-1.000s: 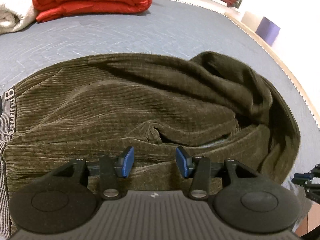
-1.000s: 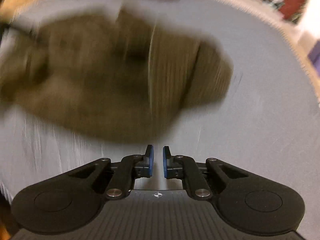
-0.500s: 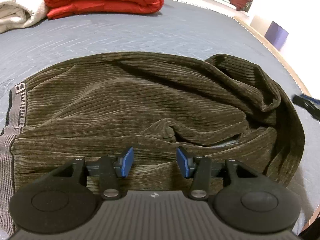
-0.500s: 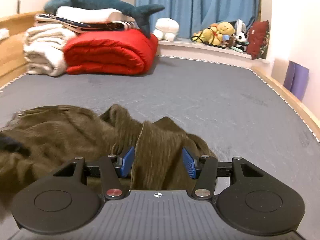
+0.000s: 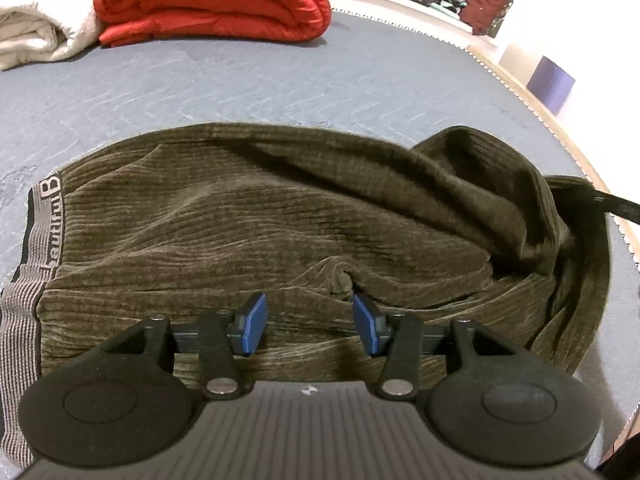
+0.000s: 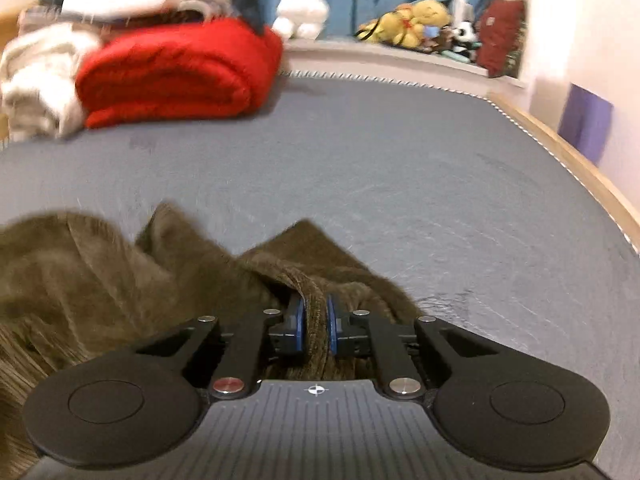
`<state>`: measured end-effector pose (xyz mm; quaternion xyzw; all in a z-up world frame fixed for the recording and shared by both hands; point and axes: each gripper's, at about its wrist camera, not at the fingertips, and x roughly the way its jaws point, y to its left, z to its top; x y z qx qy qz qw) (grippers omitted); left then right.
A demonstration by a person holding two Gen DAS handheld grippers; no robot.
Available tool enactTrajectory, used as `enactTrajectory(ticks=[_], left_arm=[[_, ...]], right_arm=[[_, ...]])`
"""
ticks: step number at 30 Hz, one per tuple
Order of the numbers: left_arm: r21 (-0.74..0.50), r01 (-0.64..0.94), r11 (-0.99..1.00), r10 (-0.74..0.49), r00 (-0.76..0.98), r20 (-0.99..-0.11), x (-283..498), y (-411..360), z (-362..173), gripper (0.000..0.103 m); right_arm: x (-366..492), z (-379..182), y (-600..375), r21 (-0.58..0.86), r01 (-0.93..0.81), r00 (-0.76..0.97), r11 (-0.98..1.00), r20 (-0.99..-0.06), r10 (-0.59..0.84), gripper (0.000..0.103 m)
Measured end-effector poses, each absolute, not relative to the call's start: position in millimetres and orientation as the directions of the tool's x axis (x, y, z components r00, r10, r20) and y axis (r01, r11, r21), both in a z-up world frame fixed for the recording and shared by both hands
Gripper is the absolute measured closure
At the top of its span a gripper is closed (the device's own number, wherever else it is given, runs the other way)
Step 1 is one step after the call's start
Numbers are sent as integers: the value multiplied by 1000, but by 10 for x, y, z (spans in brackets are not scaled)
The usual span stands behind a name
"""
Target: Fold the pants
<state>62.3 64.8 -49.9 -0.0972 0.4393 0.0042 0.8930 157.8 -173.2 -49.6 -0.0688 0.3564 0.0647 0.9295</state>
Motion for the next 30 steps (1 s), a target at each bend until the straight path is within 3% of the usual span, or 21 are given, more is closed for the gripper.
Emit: enactTrajectory(ticks=[3, 6, 10, 13, 17, 19, 21, 25, 30], left_arm=[[-168, -79, 983, -85, 612, -786, 646, 645, -505, 50], [-160, -58, 986, -92, 608, -789, 658, 629, -515, 50], [-154, -34, 988, -102, 605, -789, 657, 584, -512, 50], [-153, -19, 988, -110, 607, -787, 664, 553, -504, 50], [-151, -15, 988, -111, 606, -787, 662, 537, -510, 49], [-148, -21, 989, -105, 606, -789, 662, 547, -523, 48], [-142, -32, 989, -95, 601, -794, 672, 574, -550, 47], [-134, -55, 990, -76, 589, -805, 692, 620, -607, 47], [-130, -66, 989, -68, 585, -808, 724, 682, -638, 47]], right_arm=[[1296, -253, -1960, -63, -143, 760, 988, -646, 69, 93], [938, -162, -2202, -140, -125, 745, 982, -667, -1, 94], [603, -358, -2593, -222, -123, 630, 967, -770, -97, 95], [541, -588, -2851, -183, -132, 509, 974, -856, -91, 93], [519, -392, -2880, -130, -118, 604, 984, -796, -33, 75], [546, -203, -2794, -106, -134, 689, 985, -725, 15, 54], [606, -103, -2699, -102, -154, 748, 983, -662, 48, 44], [875, -174, -2391, -147, -204, 784, 968, -617, 72, 43], [1195, -485, -2010, -262, -282, 769, 923, -637, 54, 38]])
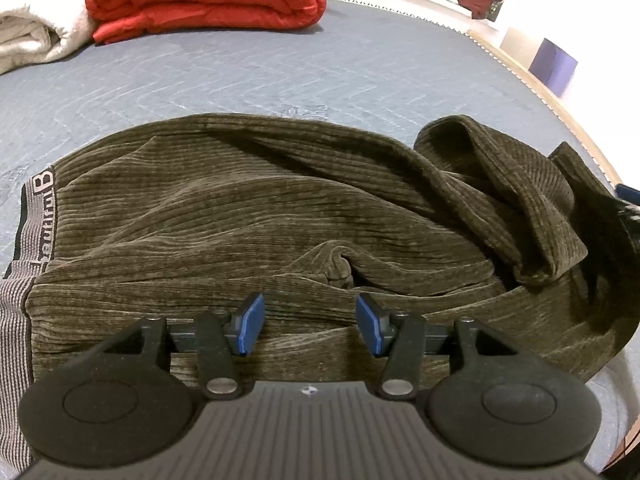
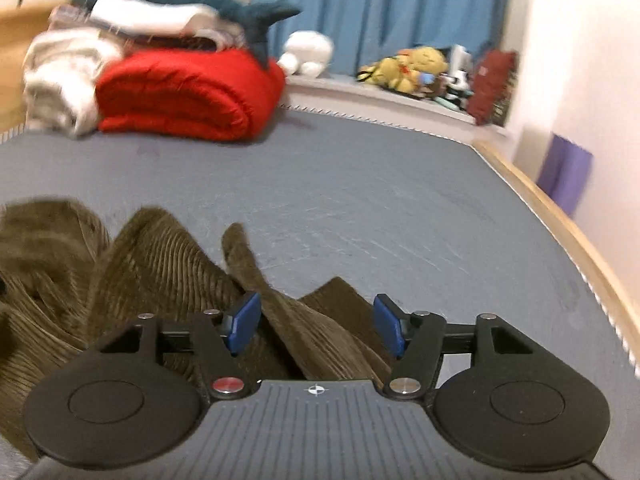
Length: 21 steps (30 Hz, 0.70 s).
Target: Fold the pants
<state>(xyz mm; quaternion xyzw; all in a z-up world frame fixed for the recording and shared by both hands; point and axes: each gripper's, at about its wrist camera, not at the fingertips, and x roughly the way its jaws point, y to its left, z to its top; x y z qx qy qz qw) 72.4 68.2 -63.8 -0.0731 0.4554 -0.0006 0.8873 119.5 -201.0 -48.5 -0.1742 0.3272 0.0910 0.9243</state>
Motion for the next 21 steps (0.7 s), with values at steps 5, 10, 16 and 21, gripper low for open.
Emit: enactTrajectory(ticks=[5, 10, 16, 21], left_arm=[[-137, -81, 987, -65, 582, -810, 752, 747, -652, 47], [-147, -75, 986, -76, 585, -807, 775, 744, -629, 47], [-154, -39, 987, -102, 590, -801, 778, 646, -585, 47], [-151, -15, 988, -114, 587, -801, 772, 568, -580, 46]], right_arm=[[1428, -712, -1733, -346, -305, 755, 887, -656, 4, 46], [1480, -538, -1927, -259, -213, 789, 942, -615, 9, 95], [1010, 127, -2897, -35, 303, 891, 952, -345, -296, 95], [480, -62, -3895, 121, 676, 671, 726, -507, -541, 94]])
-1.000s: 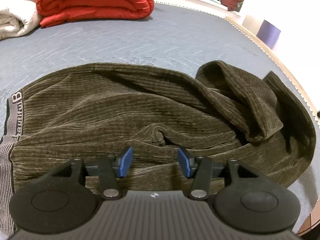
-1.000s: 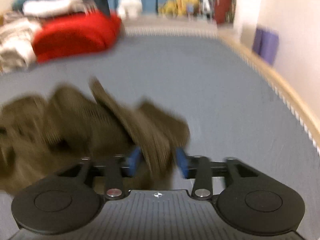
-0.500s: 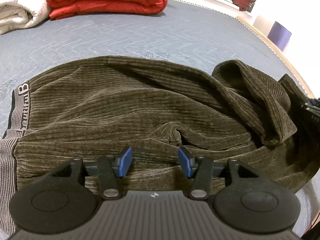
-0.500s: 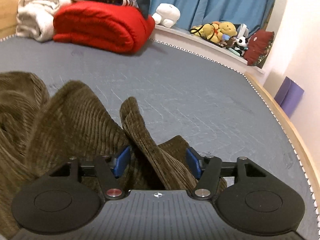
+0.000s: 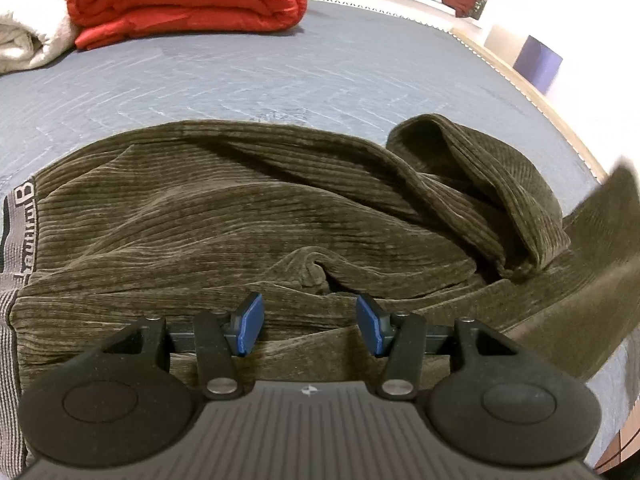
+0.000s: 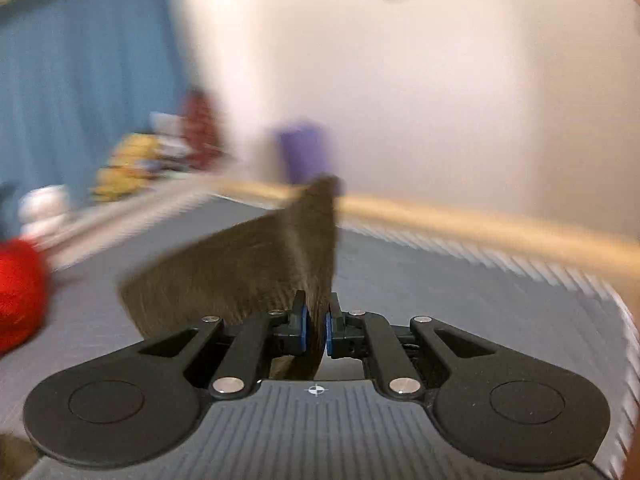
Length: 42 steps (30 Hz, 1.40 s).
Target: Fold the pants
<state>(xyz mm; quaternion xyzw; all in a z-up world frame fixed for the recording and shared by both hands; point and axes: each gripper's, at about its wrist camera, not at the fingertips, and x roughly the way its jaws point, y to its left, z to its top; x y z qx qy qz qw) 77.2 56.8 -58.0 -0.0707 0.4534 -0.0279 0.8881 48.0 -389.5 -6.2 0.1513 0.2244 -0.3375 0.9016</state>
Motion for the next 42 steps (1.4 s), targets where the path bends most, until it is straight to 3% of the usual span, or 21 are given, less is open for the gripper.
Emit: enactTrajectory(ticks=[4, 6, 14, 18, 21, 23, 28, 32, 37, 42], left_arm=[[-154, -2, 988, -123, 587, -800, 762, 500, -574, 46], [-152, 4, 988, -125, 588, -799, 759, 472, -570, 45], [-162, -31, 986, -112, 595, -796, 721, 628, -569, 45], [-174, -82, 981, -90, 603, -793, 612, 947, -547, 45], [-186, -114, 976, -80, 608, -790, 470, 1240, -515, 45], [-191, -133, 973, -70, 614, -786, 339, 1451, -475, 45], [-191, -186, 964, -32, 631, -775, -69, 2094, -404, 45], [-190, -294, 937, 21, 589, -808, -329, 2576, -537, 45], [-218, -338, 915, -5, 533, -846, -434, 2809, -775, 45], [-222, -332, 917, -9, 539, -842, -419, 2848, -837, 39]], right_arm=[[269, -699, -4598, 154, 827, 427, 540, -798, -426, 93], [209, -864, -4767, 162, 847, 387, 506, -841, -379, 90], [212, -483, -4585, 143, 836, 458, 529, -712, -532, 86], [166, -246, -4306, 98, 832, 494, 546, -578, -650, 83], [243, -88, -4100, 84, 778, 578, 622, -483, -658, 63], [287, -53, -3939, 83, 727, 636, 682, -457, -622, 59], [514, -232, -3416, 49, 425, 762, 904, -559, -327, 49], [471, -383, -2588, -106, -9, 813, 994, -580, -54, 49], [62, -657, -1623, -246, -485, 753, 839, -606, 257, 51], [-210, -899, -1042, -219, -709, 606, 671, -677, 418, 52]])
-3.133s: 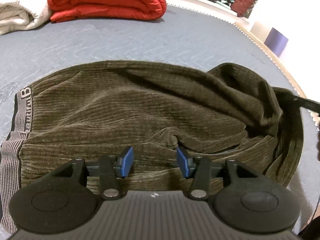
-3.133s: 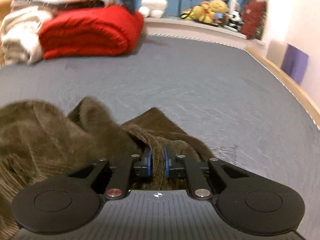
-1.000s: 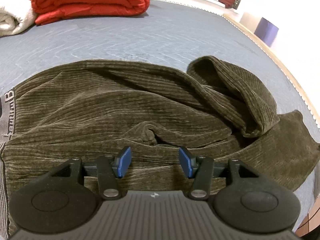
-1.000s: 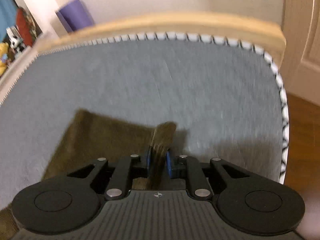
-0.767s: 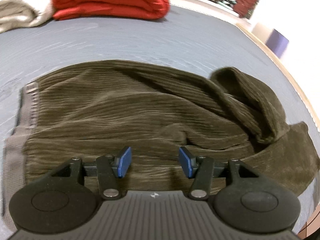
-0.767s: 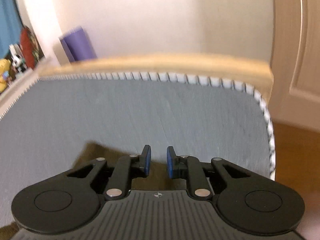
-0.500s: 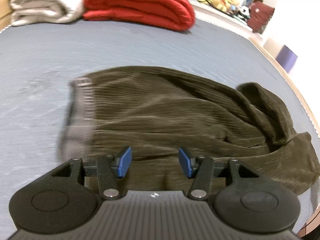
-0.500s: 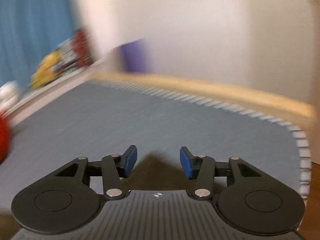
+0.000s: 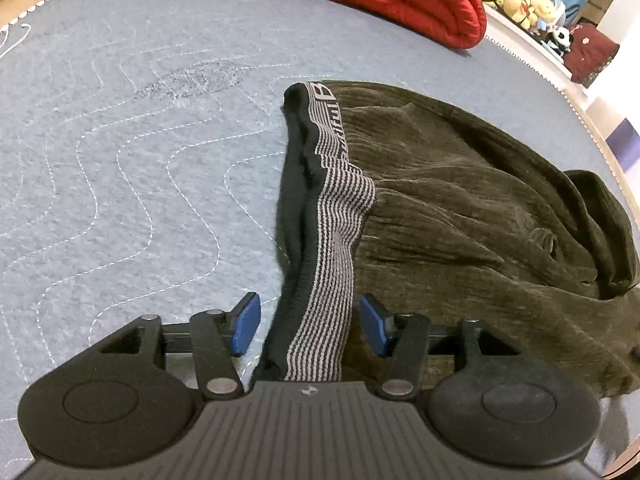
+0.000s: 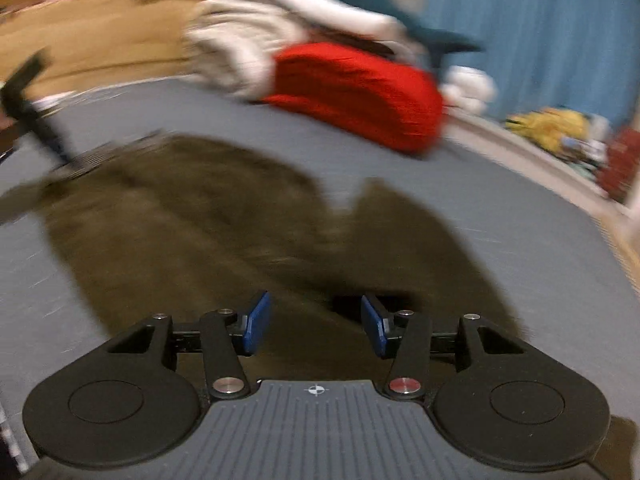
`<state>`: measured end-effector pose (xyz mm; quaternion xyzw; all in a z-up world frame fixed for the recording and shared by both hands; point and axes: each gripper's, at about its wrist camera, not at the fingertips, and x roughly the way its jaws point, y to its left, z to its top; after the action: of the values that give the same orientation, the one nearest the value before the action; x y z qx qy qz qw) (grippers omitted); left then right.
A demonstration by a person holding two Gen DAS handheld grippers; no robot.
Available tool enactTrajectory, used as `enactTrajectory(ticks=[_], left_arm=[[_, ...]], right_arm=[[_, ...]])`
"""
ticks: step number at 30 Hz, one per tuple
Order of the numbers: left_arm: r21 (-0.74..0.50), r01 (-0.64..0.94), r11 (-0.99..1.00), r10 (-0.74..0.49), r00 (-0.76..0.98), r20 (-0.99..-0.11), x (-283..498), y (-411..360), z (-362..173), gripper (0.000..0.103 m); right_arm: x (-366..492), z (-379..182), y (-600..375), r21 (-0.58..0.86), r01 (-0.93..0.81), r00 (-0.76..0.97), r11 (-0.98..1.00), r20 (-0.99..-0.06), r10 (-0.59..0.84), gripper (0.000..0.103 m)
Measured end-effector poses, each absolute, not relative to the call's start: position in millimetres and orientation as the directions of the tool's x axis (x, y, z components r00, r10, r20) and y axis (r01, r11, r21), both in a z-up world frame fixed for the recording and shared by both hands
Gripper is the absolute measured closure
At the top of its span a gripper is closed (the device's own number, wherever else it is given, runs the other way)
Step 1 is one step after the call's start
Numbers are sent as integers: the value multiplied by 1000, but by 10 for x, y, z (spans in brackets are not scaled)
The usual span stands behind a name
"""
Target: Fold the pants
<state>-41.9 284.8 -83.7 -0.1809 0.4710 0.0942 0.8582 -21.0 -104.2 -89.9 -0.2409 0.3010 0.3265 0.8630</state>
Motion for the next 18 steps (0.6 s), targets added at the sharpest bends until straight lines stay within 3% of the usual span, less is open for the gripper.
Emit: enactTrajectory(ticks=[8, 10, 11, 12, 13, 14, 15, 18], left_arm=[[-200, -288, 936, -31, 500, -865, -368, 2758, -1069, 35], [-197, -254, 947, -43, 507, -861, -382, 2720, -1039, 53], [-186, -242, 952, -38, 510, -860, -392, 2704, -1016, 57], [-178, -225, 958, -39, 513, -858, -399, 2691, -976, 63], [-178, -209, 962, -45, 520, -853, -422, 2681, -925, 67], [-182, -199, 963, -49, 534, -844, -460, 2687, -848, 68], [-188, -197, 962, -50, 552, -832, -508, 2700, -746, 70], [-182, -206, 962, -21, 606, -795, -708, 2742, -408, 71]], right_arm=[[-553, -1230, -531, -175, -905, 351, 388, -823, 447, 52], [-584, -1323, -467, -222, -908, 364, 356, -840, 402, 52], [-582, -1354, -450, -235, -908, 368, 347, -845, 389, 52], [-573, -1340, -455, -227, -910, 363, 348, -841, 401, 58], [-553, -1320, -446, -202, -916, 341, 347, -847, 409, 81], [-549, -1310, -438, -186, -921, 324, 342, -853, 410, 90], [-571, -1273, -426, -188, -929, 316, 320, -853, 416, 95], [-585, -1173, -445, -130, -955, 248, 265, -839, 484, 96]])
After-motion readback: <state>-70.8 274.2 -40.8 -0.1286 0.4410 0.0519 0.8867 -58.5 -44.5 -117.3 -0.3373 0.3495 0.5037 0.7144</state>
